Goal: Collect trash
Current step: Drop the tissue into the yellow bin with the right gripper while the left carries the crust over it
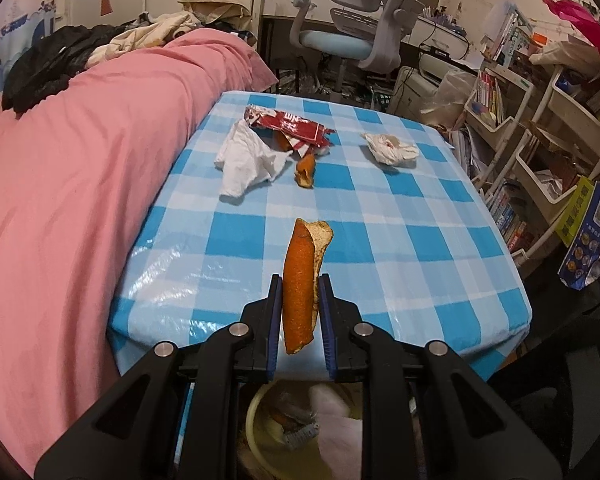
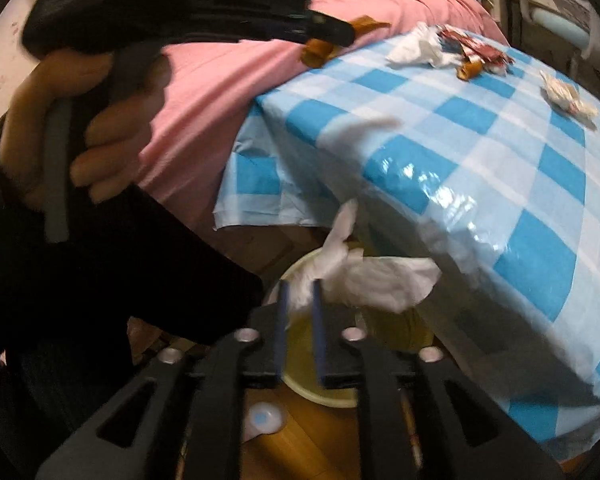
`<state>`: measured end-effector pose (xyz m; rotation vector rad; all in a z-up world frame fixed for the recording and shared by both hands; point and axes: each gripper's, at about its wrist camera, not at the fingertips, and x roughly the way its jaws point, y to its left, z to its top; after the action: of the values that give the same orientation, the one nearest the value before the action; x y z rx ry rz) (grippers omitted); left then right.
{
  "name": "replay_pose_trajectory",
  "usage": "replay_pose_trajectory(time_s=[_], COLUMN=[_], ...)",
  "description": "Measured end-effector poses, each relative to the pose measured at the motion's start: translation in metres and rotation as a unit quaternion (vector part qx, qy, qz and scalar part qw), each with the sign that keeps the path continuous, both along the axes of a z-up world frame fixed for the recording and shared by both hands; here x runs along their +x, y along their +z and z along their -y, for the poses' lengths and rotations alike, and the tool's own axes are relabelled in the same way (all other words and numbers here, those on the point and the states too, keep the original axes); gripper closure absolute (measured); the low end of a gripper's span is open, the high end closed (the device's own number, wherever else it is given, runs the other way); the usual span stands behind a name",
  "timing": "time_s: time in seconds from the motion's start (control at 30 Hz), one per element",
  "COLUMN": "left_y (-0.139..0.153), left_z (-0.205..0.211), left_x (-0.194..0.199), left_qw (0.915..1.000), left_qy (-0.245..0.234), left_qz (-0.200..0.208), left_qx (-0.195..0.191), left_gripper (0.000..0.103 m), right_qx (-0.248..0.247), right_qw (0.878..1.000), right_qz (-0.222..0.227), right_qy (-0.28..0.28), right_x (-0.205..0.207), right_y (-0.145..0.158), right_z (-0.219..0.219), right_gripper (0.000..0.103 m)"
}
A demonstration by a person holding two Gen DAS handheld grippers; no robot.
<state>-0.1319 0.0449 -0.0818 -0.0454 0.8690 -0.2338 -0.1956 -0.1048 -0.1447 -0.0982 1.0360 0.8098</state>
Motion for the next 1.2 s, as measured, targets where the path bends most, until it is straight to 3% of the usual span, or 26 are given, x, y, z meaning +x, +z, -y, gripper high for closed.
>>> replay_pose_trajectory(time_s=[0.03, 0.23, 0.3, 0.67, 0.83, 0.9, 1.0, 1.07, 1.2], left_y=[-0.001, -0.007, -0.01, -0.039, -0.067, -0.077, -0.08, -0.075, -0.065], left_z=[0.001, 0.007, 0.01, 0.04, 0.054, 0.059, 0.065, 0.062, 0.052], left_x=[-0.003, -0.017, -0.023, -0.059, -0.077, -0.08, -0.083, -0.083, -0.081], left_qw=[1.0, 0.9999, 0.9999, 0.9964, 0.9887, 0.9845, 0.9838, 0.9864, 0.992], left_qy=[-0.001, -0.005, -0.008, -0.043, -0.062, -0.072, -0.075, -0.065, -0.036], left_qz=[-0.001, -0.009, -0.013, -0.069, -0.133, -0.155, -0.152, -0.14, -0.108], left_qx=[0.0, 0.003, 0.005, 0.024, 0.032, 0.04, 0.059, 0.058, 0.054], left_gripper=[0.086, 0.086, 0.086, 0.086, 0.085, 0.072, 0.052, 0.046, 0.043], right_qx=[0.003, 0.02, 0.022, 0.054, 0.063, 0.064, 0.063, 0.061, 0.059], right_qw=[1.0, 0.999, 0.998, 0.972, 0.963, 0.961, 0.96, 0.96, 0.96], right_qz=[0.004, 0.017, 0.03, 0.061, 0.051, 0.051, 0.053, 0.055, 0.057], right_qy=[-0.009, -0.034, -0.057, -0.219, -0.257, -0.263, -0.266, -0.266, -0.269], right_x=[0.001, 0.002, 0.004, 0.023, 0.028, 0.028, 0.026, 0.025, 0.025], right_y=[0.001, 0.009, 0.013, 0.026, 0.025, 0.026, 0.026, 0.026, 0.025], right_z=[0.003, 0.015, 0.022, 0.076, 0.091, 0.095, 0.097, 0.097, 0.098], right_gripper=[0.068, 0.063, 0.053, 0.044, 0.044, 0.043, 0.042, 0.042, 0.042])
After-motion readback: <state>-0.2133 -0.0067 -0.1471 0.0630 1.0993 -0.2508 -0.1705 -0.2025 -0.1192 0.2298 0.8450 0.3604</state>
